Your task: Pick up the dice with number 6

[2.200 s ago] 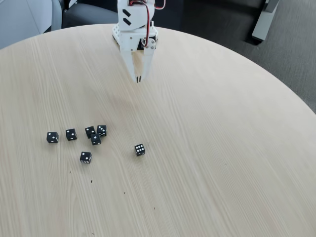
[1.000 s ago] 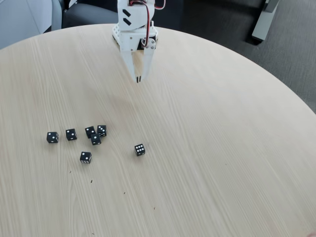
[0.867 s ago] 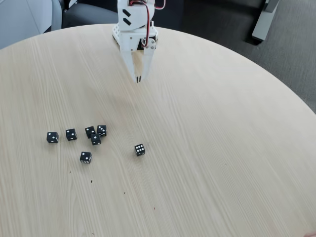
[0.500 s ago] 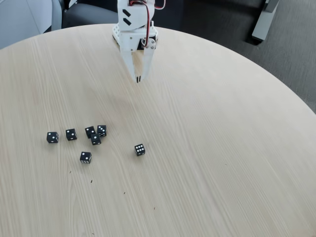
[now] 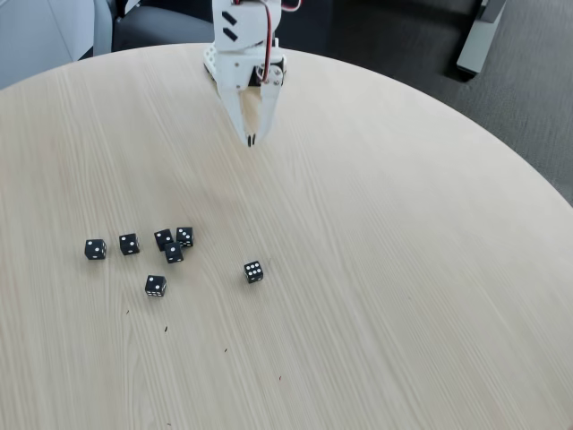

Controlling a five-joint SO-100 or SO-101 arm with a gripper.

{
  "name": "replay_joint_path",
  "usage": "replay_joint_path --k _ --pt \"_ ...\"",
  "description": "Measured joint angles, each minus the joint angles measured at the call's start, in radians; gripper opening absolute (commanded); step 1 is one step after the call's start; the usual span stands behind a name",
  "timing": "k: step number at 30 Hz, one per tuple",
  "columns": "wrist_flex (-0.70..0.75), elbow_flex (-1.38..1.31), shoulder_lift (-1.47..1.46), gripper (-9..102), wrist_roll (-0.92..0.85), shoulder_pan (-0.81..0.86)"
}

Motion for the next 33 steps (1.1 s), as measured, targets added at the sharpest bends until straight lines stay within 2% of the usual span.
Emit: replay_joint_path --k 9,22,33 --pt "0.0 -0.405 -0.334 0 0.137 -0.012" --pt "0.002 -1.071 -1.094 1 0.439 -0.012" --pt "0.0 -1.216 -1.503 8 0.541 0.002"
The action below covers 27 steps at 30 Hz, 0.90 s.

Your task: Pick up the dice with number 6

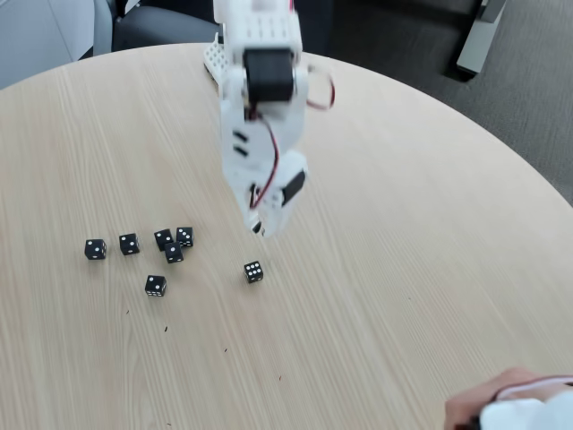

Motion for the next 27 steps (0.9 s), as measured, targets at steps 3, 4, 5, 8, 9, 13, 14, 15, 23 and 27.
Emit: replay_joint_path --k 3,4,5,8,9,13,14,15,23,27 --pt "0.0 0.0 -0.041 10 0.018 -0.003" --pt "0.0 0.0 -0.048 10 0.018 -0.003" --pt "0.0 0.0 -0.051 11 0.018 0.0" --pt "-0.017 0.0 -0.051 12 -0.008 0.037" --pt "-0.032 0.0 -0.051 12 -0.021 0.055" --pt "-0.129 0.0 -0.051 14 -0.084 0.118" --pt "-0.147 0.0 -0.051 15 -0.103 0.127" --pt "-0.16 0.0 -0.051 15 -0.117 0.133" --pt "-0.176 0.0 -0.051 21 -0.233 0.132" --pt "-0.176 -0.002 -0.083 21 -0.278 0.13"
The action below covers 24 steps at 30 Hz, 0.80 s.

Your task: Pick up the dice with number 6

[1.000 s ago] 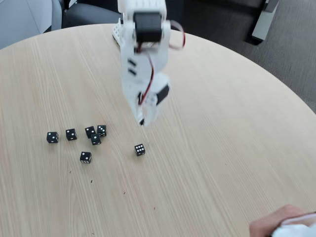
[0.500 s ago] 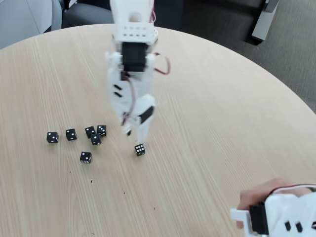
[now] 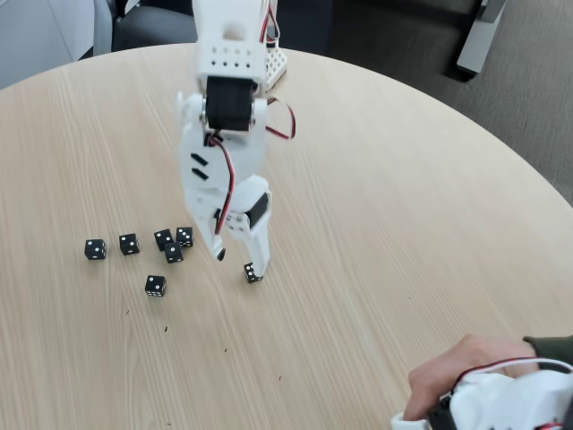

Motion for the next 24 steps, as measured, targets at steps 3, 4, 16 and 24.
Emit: replay_joint_path --k 3,4,16,24 --pt "-0.008 0.0 -0.057 21 0.002 0.003" --pt "-0.009 -0.003 -0.069 21 -0.002 0.005" --pt "-0.009 -0.009 -0.12 20 -0.023 0.002" --pt "-0.009 -0.011 -0.12 20 -0.02 0.005"
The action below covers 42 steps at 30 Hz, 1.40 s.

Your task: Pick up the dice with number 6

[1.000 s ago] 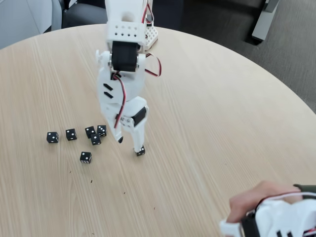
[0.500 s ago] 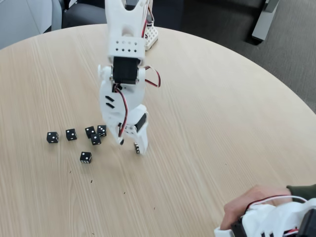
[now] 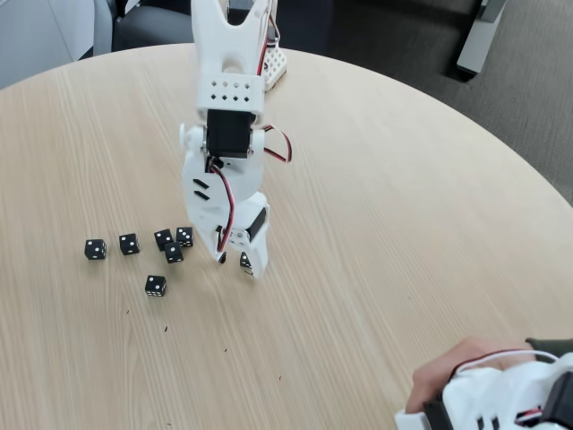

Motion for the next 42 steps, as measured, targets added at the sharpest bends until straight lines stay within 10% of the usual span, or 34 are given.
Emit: replay_joint_path --k 42 --pt "0.008 -0.003 -0.005 4 0.064 -0.13"
